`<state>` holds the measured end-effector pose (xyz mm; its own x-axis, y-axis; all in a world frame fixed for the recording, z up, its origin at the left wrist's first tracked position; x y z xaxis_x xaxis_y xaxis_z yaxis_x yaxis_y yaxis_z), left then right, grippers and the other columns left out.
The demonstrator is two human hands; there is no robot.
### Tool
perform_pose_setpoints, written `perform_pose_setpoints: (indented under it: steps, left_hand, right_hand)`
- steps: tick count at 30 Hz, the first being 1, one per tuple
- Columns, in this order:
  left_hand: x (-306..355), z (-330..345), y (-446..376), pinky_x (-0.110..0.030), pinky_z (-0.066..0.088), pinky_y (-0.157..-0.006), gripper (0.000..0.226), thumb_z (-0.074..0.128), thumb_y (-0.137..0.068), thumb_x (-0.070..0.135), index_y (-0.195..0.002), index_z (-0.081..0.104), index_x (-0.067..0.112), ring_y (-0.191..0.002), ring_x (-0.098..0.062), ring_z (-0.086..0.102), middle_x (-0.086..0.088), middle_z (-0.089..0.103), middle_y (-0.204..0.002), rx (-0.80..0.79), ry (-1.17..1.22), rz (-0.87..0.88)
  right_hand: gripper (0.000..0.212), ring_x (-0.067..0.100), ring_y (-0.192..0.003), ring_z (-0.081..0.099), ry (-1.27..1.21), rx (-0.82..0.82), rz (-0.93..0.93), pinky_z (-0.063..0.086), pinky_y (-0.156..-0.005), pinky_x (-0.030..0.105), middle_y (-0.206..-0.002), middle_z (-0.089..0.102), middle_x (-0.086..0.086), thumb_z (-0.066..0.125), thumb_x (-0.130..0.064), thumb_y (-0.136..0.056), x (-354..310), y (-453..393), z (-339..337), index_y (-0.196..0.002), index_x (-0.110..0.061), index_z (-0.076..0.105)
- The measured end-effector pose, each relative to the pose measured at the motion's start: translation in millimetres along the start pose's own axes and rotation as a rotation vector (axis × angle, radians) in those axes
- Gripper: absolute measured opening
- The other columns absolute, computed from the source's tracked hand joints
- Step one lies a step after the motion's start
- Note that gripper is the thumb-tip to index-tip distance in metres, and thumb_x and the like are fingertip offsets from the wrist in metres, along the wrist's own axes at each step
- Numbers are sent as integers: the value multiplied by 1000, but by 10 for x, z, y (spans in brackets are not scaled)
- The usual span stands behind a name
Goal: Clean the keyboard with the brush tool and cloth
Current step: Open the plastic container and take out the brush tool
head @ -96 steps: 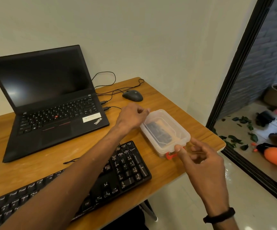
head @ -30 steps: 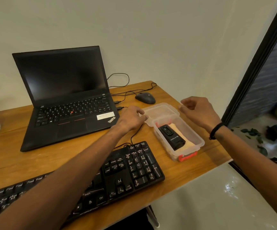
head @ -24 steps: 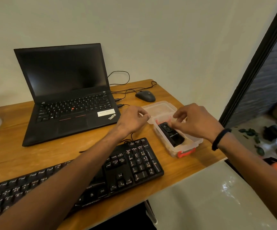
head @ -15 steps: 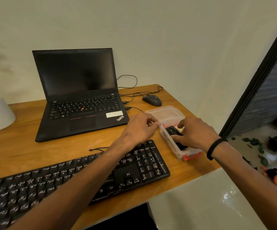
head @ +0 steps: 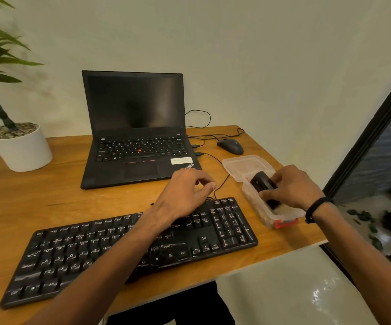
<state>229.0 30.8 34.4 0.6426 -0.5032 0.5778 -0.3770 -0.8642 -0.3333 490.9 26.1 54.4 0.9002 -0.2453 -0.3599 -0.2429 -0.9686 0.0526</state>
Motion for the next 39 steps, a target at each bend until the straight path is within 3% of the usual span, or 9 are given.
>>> perform_pose_setpoints:
  steps: [3,6,9,14,16,21,27,35,39]
  left_hand:
    - [-78,-133,89,0,38,-74,21,64,-100,38,-113,77,28,-92,14,56,20,72,-110,75,30,-27]
    - [-71,-272,237,0,42,-79,21,64,-100,38,-114,76,29,-97,16,59,25,69,-101,189,141,-66]
    - [-15,-409,499,-5,47,-82,33,58,-102,43,-130,69,30,-106,12,59,23,68,-111,314,325,-140]
    - [89,-532,1184,-19,57,-89,41,53,-103,36,-142,59,26,-117,2,65,13,71,-127,468,729,-226]
    - [133,-503,1470,-26,58,-92,38,50,-103,32,-139,61,26,-117,-4,67,14,72,-124,517,784,-236]
    - [67,-304,1908,-20,55,-91,31,48,-107,22,-135,62,23,-116,-9,68,11,73,-122,671,772,-263]
    - [31,-174,1971,-29,59,-88,34,52,-103,42,-133,64,30,-114,-18,69,8,72,-122,687,610,-289]
    - [136,-58,1920,-33,60,-89,32,56,-104,26,-135,65,25,-114,-18,71,7,73,-122,627,578,-256]
    - [169,-20,1915,-29,59,-90,32,57,-106,26,-137,64,26,-116,-15,70,10,73,-123,626,562,-249]
  right_hand:
    - [51,16,-91,62,-90,146,-93,49,-68,27,-105,69,4,87,-41,-77,-151,129,-149,-115,-12,69]
    - [48,13,-104,64,-297,191,-240,51,-86,30,-115,69,-5,85,-41,-79,-426,326,-232,-118,-22,65]
    - [40,5,-105,70,-707,-5,-372,58,-83,25,-113,73,-13,78,-31,-88,-870,679,-39,-124,-29,63]
    - [39,24,-114,71,-1215,-312,-494,63,-83,43,-125,73,5,65,-10,-95,-1432,1294,711,-133,-14,60]
    - [38,20,-118,69,-1256,-363,-515,61,-90,39,-126,73,2,64,-14,-96,-1537,1497,937,-133,-19,60]
    - [38,18,-122,67,-1243,-356,-593,55,-99,31,-128,72,0,60,-16,-98,-1605,1806,1293,-136,-20,58]
    - [34,24,-122,67,-1365,-374,-508,56,-99,40,-128,71,4,60,-33,-95,-1458,1892,1474,-128,-38,64]
    - [34,35,-120,66,-1502,-318,-423,55,-99,56,-125,68,15,54,-30,-100,-1320,1913,1570,-132,-21,61]
    - [43,37,-115,66,-1527,-282,-384,52,-97,65,-119,68,16,64,-49,-96,-1294,1911,1568,-128,-21,62]
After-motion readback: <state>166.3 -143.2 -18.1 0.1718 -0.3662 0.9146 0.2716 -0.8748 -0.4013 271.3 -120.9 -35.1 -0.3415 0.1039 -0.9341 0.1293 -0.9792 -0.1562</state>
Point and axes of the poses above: each hand's wrist, its own y-axis away from the middle knuckle, its own z-axis out of the palm, x = y × z, the point moved 4 cm from there along -y, towards the middle knuckle
